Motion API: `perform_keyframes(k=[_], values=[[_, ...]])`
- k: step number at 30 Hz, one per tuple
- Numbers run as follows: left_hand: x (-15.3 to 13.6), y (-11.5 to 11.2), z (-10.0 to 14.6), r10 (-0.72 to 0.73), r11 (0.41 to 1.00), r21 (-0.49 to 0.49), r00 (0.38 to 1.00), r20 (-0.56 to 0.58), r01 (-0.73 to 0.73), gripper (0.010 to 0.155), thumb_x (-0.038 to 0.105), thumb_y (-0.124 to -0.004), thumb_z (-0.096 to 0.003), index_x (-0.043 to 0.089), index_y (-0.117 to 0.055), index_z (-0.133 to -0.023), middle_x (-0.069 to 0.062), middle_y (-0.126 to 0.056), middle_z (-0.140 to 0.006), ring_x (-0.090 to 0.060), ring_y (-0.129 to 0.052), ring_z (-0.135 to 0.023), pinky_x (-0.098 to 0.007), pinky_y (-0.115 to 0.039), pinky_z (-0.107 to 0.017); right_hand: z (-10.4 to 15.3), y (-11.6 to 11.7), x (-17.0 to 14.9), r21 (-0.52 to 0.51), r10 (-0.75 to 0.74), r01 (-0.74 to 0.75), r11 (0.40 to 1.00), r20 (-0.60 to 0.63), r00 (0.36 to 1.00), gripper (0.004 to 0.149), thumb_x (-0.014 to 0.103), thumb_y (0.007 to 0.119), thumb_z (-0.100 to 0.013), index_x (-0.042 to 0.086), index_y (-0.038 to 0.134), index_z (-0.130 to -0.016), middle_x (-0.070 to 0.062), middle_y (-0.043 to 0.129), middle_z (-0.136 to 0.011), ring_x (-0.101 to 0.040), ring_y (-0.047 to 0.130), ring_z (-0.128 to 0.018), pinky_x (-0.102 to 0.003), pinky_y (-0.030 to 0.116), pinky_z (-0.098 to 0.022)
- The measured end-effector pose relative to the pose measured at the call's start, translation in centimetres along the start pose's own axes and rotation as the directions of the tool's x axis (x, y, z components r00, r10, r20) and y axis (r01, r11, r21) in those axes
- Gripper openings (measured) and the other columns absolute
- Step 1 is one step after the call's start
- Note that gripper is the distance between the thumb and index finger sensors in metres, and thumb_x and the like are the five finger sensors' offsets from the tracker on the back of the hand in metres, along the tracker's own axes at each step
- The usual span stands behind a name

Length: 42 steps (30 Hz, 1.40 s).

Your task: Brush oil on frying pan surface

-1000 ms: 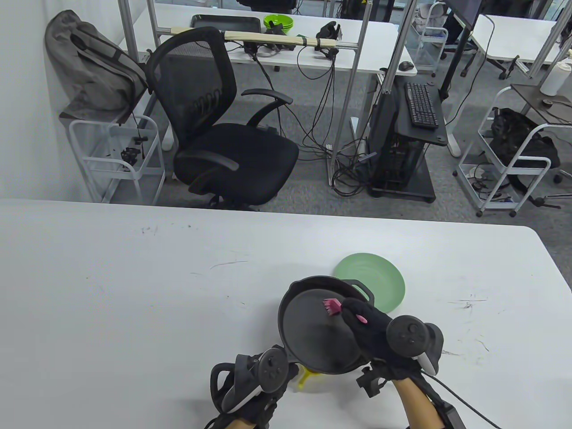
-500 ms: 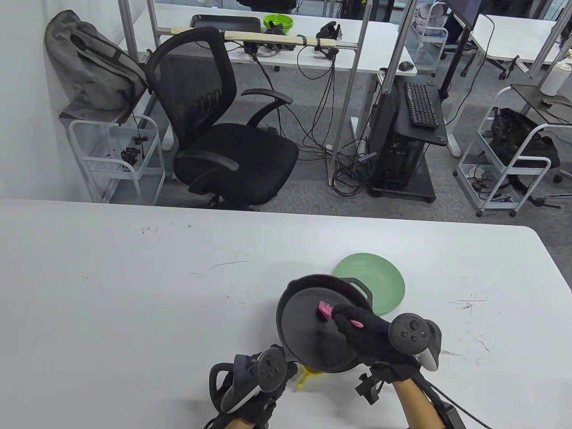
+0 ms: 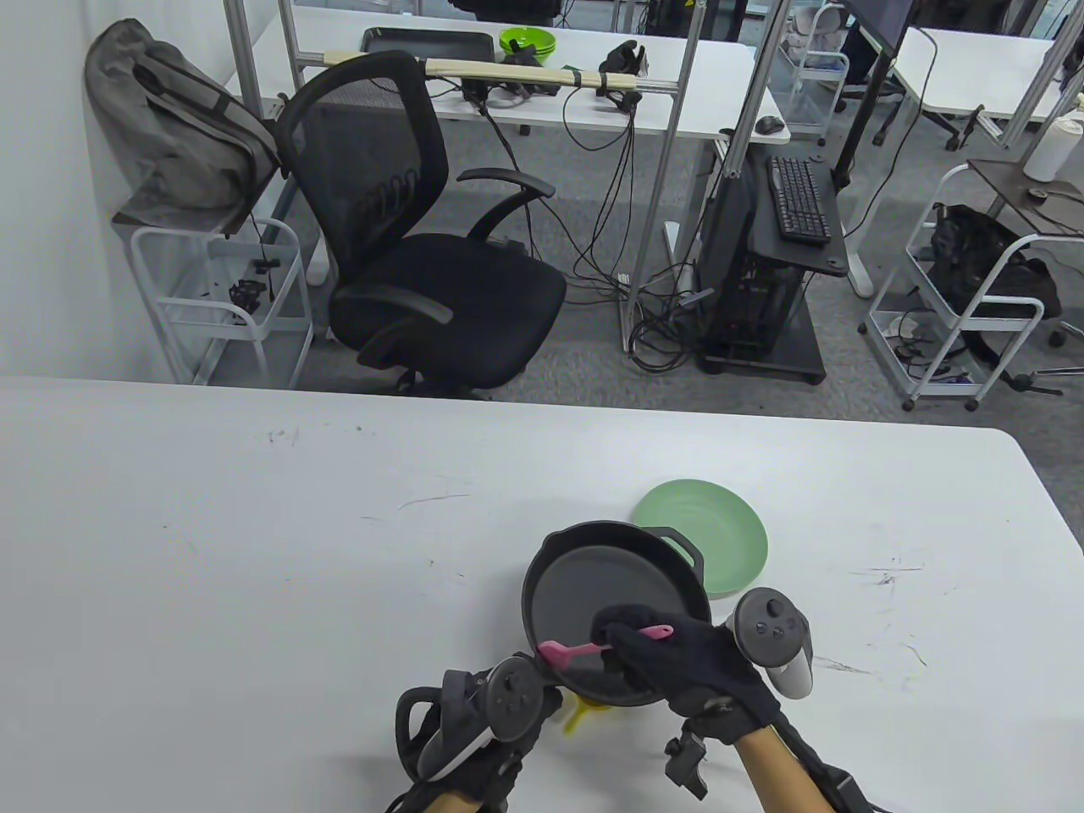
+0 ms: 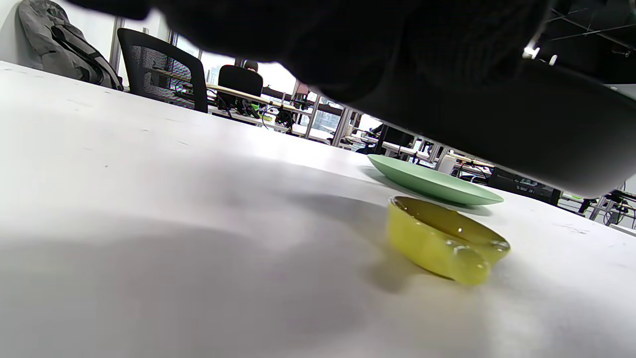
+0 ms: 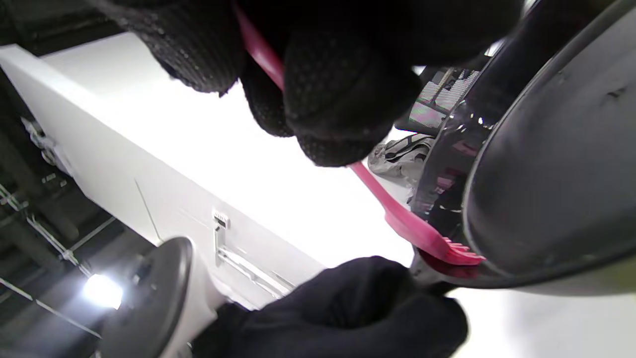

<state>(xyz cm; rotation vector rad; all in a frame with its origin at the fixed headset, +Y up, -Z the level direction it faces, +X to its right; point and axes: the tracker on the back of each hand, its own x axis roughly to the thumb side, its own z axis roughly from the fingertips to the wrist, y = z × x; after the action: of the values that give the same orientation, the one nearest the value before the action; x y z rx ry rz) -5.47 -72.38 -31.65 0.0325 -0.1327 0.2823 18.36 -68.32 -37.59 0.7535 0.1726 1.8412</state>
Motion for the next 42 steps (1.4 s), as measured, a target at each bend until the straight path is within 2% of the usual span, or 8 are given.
perform_keyframes(k=[3, 8, 10, 13, 25, 27, 31, 42], values=[[0.0, 0.0, 0.0, -0.004, 1.000, 0.000, 1.000, -0.001, 0.004, 0.060, 0.056, -0.082, -0.0507, 0.007, -0.085, -0.085, 0.001, -0.098, -0.043, -0.015, -0.096, -0.017, -0.039, -0.084, -0.018, -0.1, -0.1, -0.2, 0.016, 0.032, -0.032, 0.999, -0.017, 0.999, 0.043, 0.046, 0.073, -0.061, 0.017, 0.081, -0.093, -0.022, 0.096, -0.066, -0.017, 0.098, -0.034, -0.027, 0.085, -0.020], [0.0, 0.2, 0.0, 0.001, 1.000, 0.008, 1.000, 0.004, -0.001, 0.060, 0.056, -0.082, -0.0507, 0.007, -0.085, -0.085, 0.001, -0.098, -0.043, -0.015, -0.096, -0.017, -0.039, -0.084, -0.018, 0.2, -0.9, -0.1, -0.081, 0.288, -0.293, 0.953, -0.067, 0.955, 0.042, 0.045, 0.074, -0.061, 0.018, 0.082, -0.092, -0.021, 0.097, -0.066, -0.017, 0.099, -0.034, -0.028, 0.085, -0.020], [0.1, 0.2, 0.0, -0.005, 1.000, 0.011, 1.000, 0.007, 0.005, 0.060, 0.056, -0.082, -0.0508, 0.007, -0.085, -0.085, 0.001, -0.098, -0.043, -0.015, -0.096, -0.017, -0.039, -0.084, -0.018, 0.4, -1.4, -0.1, -0.124, 0.300, -0.309, 0.943, -0.087, 0.950, 0.042, 0.043, 0.075, -0.060, 0.018, 0.082, -0.093, -0.023, 0.096, -0.068, -0.019, 0.098, -0.036, -0.029, 0.085, -0.021], [0.1, 0.3, 0.1, 0.000, 1.000, 0.014, 1.000, 0.011, 0.000, 0.060, 0.056, -0.082, -0.0507, 0.007, -0.085, -0.085, 0.001, -0.098, -0.043, -0.015, -0.096, -0.017, -0.038, -0.084, -0.018, 0.6, -2.2, -0.3, -0.202, 0.452, -0.471, 0.859, -0.135, 0.882, 0.041, 0.044, 0.075, -0.060, 0.020, 0.081, -0.093, -0.021, 0.096, -0.070, -0.018, 0.099, -0.036, -0.028, 0.085, -0.021], [0.1, 0.3, 0.1, 0.009, 1.000, 0.015, 1.000, 0.019, -0.009, 0.060, 0.056, -0.082, -0.0506, 0.007, -0.085, -0.085, 0.001, -0.098, -0.043, -0.015, -0.096, -0.017, -0.038, -0.084, -0.018, 1.3, -3.6, -0.7, -0.326, 0.596, -0.628, 0.707, -0.204, 0.777, 0.042, 0.043, 0.075, -0.059, 0.023, 0.079, -0.096, -0.022, 0.093, -0.078, -0.020, 0.098, -0.042, -0.029, 0.085, -0.025], [0.1, 0.3, 0.1, 0.008, 1.000, 0.019, 1.000, 0.018, -0.008, 0.060, 0.056, -0.082, -0.0507, 0.007, -0.085, -0.085, 0.001, -0.098, -0.043, -0.014, -0.096, -0.017, -0.038, -0.084, -0.018, 1.1, -3.2, -0.9, -0.275, 0.596, -0.625, 0.730, -0.191, 0.780, 0.043, 0.044, 0.074, -0.060, 0.023, 0.078, -0.097, -0.022, 0.092, -0.079, -0.020, 0.098, -0.043, -0.029, 0.085, -0.026], [0.1, 0.2, 0.1, 0.006, 1.000, 0.011, 1.000, 0.014, -0.006, 0.060, 0.056, -0.083, -0.0507, 0.006, -0.085, -0.085, 0.001, -0.098, -0.043, -0.015, -0.096, -0.017, -0.039, -0.084, -0.018, 0.5, -1.9, -1.2, -0.149, 0.438, -0.454, 0.878, -0.128, 0.890, 0.044, 0.045, 0.073, -0.061, 0.021, 0.078, -0.097, -0.023, 0.091, -0.079, -0.021, 0.097, -0.045, -0.030, 0.085, -0.027], [0.1, -0.1, 0.0, -0.008, 1.000, -0.010, 1.000, 0.007, 0.008, 0.060, 0.056, -0.083, -0.0507, 0.007, -0.085, -0.085, 0.001, -0.098, -0.043, -0.015, -0.096, -0.017, -0.038, -0.084, -0.018, -0.1, 0.5, -0.1, 0.038, 0.186, -0.185, 0.982, -0.014, 0.982, 0.043, 0.046, 0.072, -0.062, 0.019, 0.080, -0.094, -0.020, 0.095, -0.070, -0.017, 0.098, -0.038, -0.027, 0.085, -0.023]])
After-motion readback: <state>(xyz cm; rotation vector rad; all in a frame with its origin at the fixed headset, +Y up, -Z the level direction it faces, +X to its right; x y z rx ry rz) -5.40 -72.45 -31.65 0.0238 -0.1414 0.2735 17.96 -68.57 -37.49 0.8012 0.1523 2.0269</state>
